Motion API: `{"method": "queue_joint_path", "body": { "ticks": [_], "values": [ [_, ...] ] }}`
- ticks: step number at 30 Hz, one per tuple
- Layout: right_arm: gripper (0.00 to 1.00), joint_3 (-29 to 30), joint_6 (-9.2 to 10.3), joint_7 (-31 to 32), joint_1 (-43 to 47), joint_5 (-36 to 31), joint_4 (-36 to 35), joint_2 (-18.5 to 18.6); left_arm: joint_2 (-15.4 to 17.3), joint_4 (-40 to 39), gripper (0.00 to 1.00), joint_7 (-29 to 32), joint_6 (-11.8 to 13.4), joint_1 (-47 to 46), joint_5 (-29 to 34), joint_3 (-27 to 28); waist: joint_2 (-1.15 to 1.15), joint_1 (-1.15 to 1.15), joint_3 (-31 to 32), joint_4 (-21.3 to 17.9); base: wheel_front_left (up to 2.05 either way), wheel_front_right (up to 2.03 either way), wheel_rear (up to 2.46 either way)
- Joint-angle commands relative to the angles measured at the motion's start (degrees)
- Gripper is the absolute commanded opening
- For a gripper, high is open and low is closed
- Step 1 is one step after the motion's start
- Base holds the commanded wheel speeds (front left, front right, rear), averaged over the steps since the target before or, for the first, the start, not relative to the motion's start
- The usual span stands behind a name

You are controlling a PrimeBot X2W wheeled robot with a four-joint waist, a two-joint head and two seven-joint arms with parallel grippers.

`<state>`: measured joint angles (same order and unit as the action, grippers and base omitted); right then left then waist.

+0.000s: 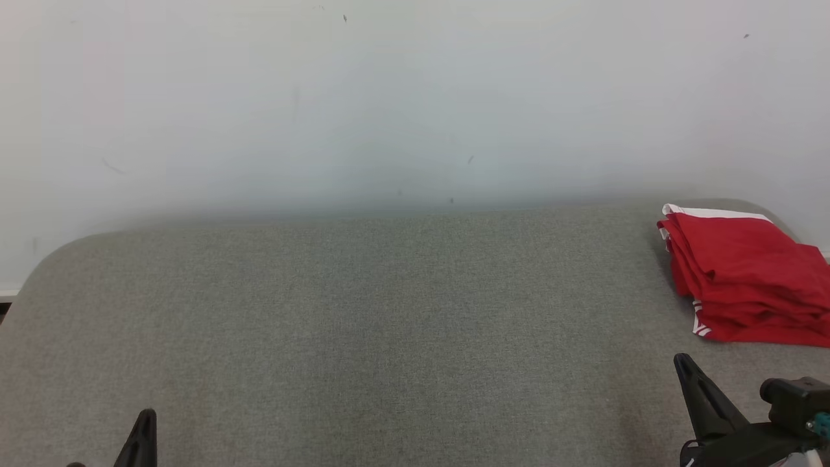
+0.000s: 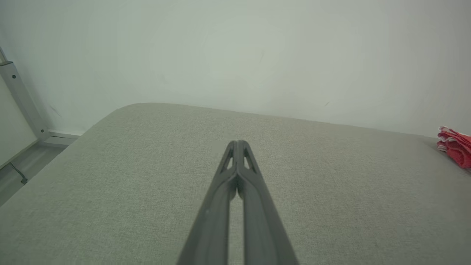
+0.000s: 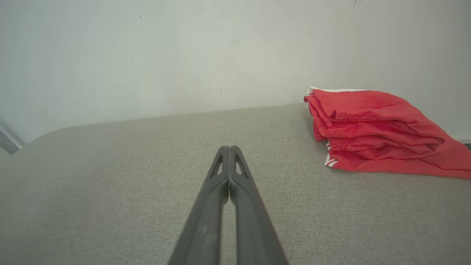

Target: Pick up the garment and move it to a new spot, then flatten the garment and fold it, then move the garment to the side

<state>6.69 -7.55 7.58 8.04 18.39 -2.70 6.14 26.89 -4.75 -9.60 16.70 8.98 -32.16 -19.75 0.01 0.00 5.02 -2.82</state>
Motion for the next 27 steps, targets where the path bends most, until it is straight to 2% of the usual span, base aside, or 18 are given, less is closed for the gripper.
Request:
{"method": "queue_joint_path", "body": {
  "ticks": [1,27],
  "values": [
    [0.0,0.6,0.0,0.0,-1.2,2.9,-0.7,0.2,0.2,-0.6,0.0,0.4,-0.6,-0.9,-2.4,1.4,-0.01,0.0,-0.1,0.0,0.0,0.0,0.0],
    [0.0,1.7,0.03,0.1,-1.3,26.3,0.5,-0.7,-7.1,1.9,0.0,4.2,-6.9,-3.4,-21.2,7.0,-0.01,0.0,-1.1,0.6,0.0,0.0,0.0]
  ]
}}
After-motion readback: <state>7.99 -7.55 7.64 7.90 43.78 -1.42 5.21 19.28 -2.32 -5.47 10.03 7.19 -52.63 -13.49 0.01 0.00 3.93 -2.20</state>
